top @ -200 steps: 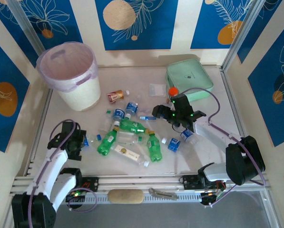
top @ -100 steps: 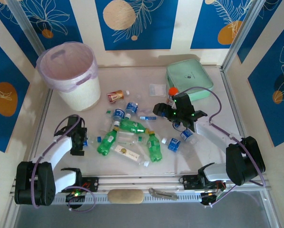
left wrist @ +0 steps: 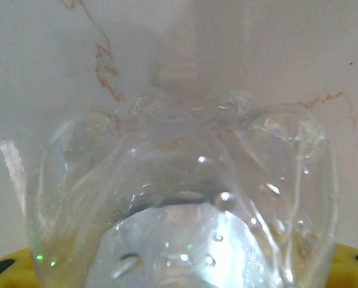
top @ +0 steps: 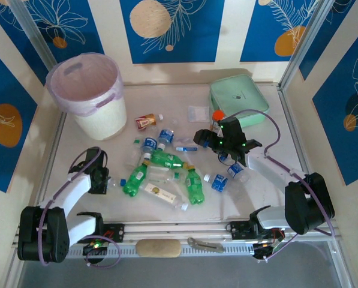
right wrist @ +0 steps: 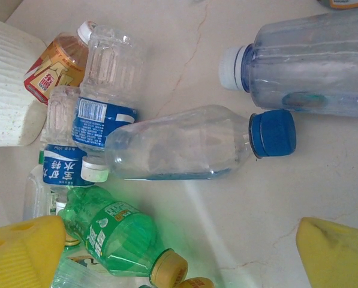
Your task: Put the plastic bottles in the bin
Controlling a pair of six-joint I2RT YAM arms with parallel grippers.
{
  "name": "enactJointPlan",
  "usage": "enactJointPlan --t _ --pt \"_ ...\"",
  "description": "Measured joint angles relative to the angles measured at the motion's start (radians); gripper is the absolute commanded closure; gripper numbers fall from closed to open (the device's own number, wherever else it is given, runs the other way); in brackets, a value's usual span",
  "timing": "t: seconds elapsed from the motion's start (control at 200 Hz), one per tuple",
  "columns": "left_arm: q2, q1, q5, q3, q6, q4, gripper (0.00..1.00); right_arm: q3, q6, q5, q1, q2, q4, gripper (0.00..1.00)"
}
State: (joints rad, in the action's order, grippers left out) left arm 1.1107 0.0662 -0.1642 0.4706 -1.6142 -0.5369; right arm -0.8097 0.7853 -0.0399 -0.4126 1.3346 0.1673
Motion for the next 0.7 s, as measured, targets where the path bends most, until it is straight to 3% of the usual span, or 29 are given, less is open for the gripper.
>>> enactJointPlan --t 0.195,0.34,0.43,0.7 --pt "-0.062 0.002 -0.073 0.021 0.102 0.105 0.57 0.0 0.0 0.004 0.0 0.001 0.0 0.01" --pt "-0.124 0.004 -0.092 0.097 0.25 0.178 0.71 0.0 0.0 0.007 0.0 0.001 -0.001 0.01" --pt "-0.147 0.023 -0.092 0.139 0.333 0.217 0.72 0.0 0.003 0.007 0.0 0.001 -0.004 0.01" --pt "-0.143 0.267 -0.103 0.211 0.521 0.299 0.72 -0.002 0.008 0.018 0.0 0.002 -0.021 0.01"
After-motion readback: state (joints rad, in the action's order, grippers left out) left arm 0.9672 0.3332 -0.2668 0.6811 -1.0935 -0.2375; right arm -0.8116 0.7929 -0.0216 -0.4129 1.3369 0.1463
